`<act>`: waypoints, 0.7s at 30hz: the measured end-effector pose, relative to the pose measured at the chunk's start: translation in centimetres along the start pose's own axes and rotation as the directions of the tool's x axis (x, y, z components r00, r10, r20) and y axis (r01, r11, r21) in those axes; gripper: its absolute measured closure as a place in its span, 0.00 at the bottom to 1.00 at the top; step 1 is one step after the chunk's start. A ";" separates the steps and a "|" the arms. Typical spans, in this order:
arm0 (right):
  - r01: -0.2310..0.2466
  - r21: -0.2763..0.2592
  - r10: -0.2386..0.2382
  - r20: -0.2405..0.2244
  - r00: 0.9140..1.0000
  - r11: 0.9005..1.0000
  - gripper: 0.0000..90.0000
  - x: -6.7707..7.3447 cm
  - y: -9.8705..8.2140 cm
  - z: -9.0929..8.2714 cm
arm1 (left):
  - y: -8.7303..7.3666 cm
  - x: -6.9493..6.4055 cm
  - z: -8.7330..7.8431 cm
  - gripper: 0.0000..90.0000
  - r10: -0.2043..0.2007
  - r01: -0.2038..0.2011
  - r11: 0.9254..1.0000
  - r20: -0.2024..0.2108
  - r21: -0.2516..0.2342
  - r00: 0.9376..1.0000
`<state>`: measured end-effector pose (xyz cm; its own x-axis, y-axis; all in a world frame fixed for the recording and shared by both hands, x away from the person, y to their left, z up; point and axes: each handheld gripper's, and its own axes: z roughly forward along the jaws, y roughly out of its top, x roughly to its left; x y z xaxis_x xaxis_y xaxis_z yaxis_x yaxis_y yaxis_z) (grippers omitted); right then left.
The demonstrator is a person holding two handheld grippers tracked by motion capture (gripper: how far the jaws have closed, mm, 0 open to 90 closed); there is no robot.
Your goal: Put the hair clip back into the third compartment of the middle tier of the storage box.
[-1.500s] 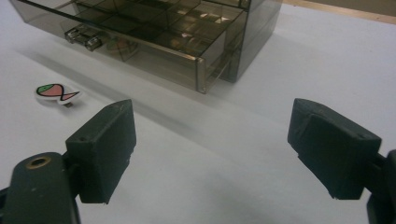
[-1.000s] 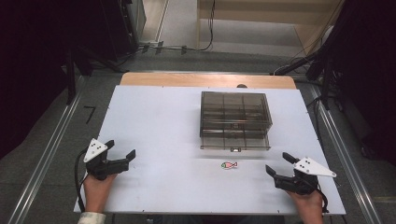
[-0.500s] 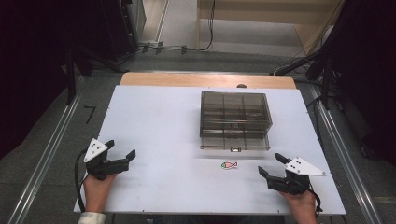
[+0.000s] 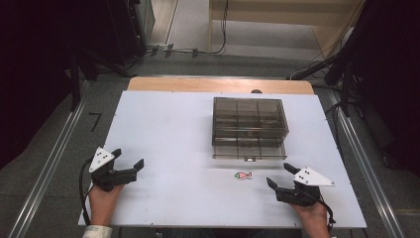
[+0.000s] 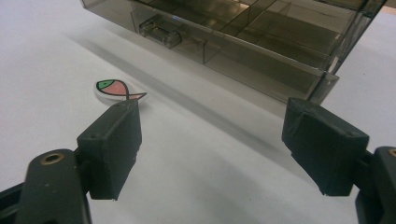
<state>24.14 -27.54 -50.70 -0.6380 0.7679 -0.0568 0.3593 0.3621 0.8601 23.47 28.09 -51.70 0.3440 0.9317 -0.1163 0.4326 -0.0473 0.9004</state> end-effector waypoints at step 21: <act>-0.013 0.013 0.014 -0.052 0.999 1.000 0.25 2.4 1.4 2.6 | 0.0 0.0 0.0 0.05 -0.001 0.001 1.000 0.000 0.002 1.000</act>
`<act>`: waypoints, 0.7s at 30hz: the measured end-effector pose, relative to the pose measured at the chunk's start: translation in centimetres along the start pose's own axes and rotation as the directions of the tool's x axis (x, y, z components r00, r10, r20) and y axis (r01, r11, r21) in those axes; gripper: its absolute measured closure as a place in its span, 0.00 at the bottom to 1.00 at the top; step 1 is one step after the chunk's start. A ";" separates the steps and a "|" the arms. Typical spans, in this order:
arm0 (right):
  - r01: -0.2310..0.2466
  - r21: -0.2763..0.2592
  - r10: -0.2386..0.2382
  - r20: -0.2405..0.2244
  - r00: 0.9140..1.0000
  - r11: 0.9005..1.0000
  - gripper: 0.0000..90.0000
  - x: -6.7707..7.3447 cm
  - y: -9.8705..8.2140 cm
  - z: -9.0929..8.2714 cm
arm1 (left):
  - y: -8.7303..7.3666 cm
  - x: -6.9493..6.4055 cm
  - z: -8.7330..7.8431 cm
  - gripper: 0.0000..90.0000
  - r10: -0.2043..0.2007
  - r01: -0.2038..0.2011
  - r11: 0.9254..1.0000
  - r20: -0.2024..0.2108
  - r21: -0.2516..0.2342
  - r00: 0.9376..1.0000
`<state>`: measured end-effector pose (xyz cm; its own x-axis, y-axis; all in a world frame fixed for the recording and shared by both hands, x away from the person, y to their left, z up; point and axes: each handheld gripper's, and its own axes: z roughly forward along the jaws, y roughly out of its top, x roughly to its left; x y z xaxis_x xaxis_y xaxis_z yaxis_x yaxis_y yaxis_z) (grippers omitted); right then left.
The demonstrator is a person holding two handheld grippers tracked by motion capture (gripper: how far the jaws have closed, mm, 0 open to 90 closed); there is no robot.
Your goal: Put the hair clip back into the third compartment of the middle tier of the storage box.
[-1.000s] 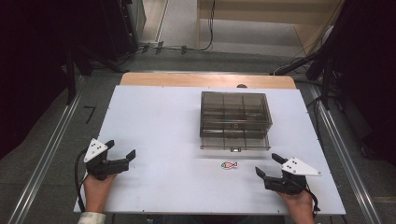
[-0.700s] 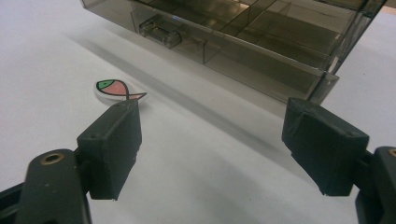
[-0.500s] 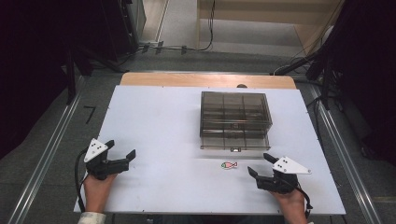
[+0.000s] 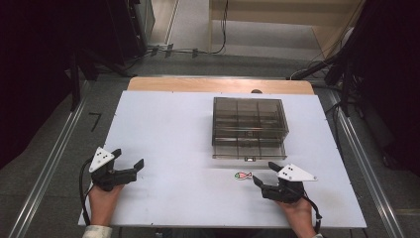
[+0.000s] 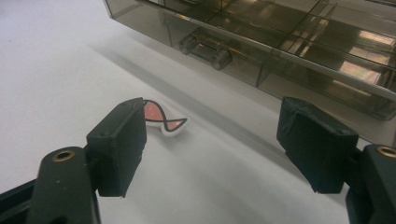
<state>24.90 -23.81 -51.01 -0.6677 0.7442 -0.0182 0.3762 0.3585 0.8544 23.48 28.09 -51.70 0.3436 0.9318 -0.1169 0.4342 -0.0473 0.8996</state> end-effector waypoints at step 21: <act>0.004 0.030 -0.004 -0.017 1.000 1.000 0.27 1.1 0.5 1.5 | 0.0 0.0 0.0 0.05 0.000 0.000 1.000 0.001 0.001 1.000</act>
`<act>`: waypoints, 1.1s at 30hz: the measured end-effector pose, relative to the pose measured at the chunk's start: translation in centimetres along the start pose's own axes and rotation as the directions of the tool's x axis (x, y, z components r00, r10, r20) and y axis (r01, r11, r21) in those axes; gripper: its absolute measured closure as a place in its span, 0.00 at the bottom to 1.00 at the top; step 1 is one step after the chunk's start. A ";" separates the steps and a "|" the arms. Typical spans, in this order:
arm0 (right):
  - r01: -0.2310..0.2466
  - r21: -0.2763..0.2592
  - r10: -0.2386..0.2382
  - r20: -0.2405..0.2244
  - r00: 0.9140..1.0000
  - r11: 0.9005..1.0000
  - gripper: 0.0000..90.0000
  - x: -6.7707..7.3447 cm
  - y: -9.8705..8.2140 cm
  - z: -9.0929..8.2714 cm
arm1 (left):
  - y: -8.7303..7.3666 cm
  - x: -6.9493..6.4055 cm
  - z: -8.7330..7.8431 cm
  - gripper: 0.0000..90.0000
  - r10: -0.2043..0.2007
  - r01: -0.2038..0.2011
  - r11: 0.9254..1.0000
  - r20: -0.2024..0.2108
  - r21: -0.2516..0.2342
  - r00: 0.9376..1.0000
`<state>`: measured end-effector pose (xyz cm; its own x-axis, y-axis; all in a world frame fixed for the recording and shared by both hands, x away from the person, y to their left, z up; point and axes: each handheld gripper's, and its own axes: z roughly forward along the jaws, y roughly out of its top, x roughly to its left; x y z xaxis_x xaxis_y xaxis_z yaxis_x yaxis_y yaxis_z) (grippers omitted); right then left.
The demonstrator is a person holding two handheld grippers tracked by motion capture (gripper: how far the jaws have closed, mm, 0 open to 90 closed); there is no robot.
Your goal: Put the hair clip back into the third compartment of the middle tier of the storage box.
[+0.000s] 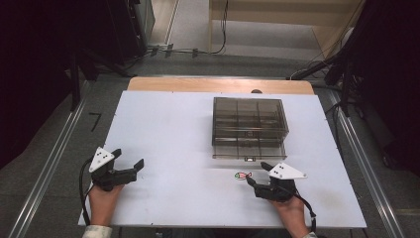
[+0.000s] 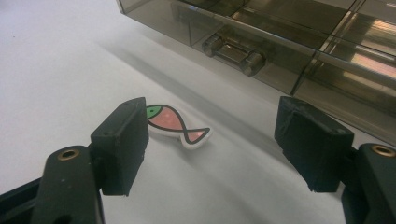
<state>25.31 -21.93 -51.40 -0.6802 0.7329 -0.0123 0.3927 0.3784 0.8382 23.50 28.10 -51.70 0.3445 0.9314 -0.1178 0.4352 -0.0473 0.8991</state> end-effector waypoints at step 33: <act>0.031 0.113 -0.029 -0.024 0.999 0.993 0.44 0.4 1.1 2.1 | 0.0 0.0 0.0 0.05 -0.001 0.001 1.000 -0.002 0.002 1.000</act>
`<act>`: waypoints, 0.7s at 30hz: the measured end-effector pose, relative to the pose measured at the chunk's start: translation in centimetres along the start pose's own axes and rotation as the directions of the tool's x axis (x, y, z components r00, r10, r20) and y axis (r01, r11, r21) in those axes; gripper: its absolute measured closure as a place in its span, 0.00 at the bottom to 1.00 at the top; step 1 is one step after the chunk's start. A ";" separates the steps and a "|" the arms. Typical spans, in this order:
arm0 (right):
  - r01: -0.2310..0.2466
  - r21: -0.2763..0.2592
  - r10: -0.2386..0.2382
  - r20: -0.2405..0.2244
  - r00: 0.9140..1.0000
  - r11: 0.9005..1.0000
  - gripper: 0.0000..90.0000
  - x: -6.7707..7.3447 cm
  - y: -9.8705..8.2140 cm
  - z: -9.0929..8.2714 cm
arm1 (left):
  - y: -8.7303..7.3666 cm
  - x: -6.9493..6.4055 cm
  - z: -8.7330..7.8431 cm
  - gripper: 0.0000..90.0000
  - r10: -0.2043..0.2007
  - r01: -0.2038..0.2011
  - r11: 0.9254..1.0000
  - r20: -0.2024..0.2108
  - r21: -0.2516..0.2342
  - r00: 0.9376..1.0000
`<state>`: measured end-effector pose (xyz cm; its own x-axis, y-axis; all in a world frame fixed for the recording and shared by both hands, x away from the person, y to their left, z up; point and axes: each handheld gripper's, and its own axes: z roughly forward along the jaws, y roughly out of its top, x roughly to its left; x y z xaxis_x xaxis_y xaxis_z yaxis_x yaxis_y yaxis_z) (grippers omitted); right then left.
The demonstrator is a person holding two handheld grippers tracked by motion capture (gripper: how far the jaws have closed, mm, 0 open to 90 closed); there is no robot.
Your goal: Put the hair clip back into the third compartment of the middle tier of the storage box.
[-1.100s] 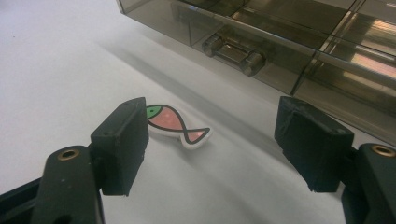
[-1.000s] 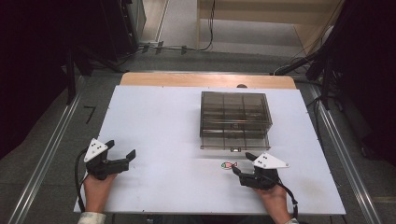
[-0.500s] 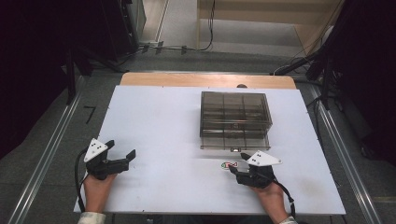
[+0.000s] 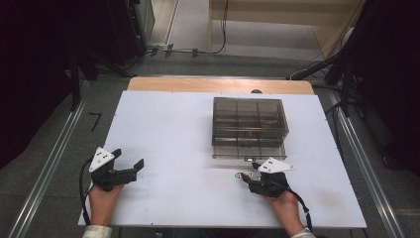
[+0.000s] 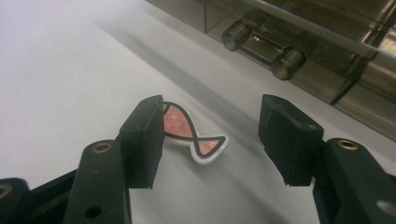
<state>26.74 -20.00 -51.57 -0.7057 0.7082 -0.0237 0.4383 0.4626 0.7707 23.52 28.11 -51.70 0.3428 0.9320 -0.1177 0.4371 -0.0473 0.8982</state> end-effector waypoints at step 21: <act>0.103 0.043 -0.100 -0.070 0.992 0.994 0.73 0.7 0.0 0.3 | 0.0 0.0 0.0 0.05 0.001 -0.001 1.000 0.001 -0.001 1.000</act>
<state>26.42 -19.38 -51.76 -0.7835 0.6189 -0.0558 0.3864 0.5555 0.7363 23.50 28.11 -51.70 0.3442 0.9315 -0.1176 0.4358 -0.0475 0.8988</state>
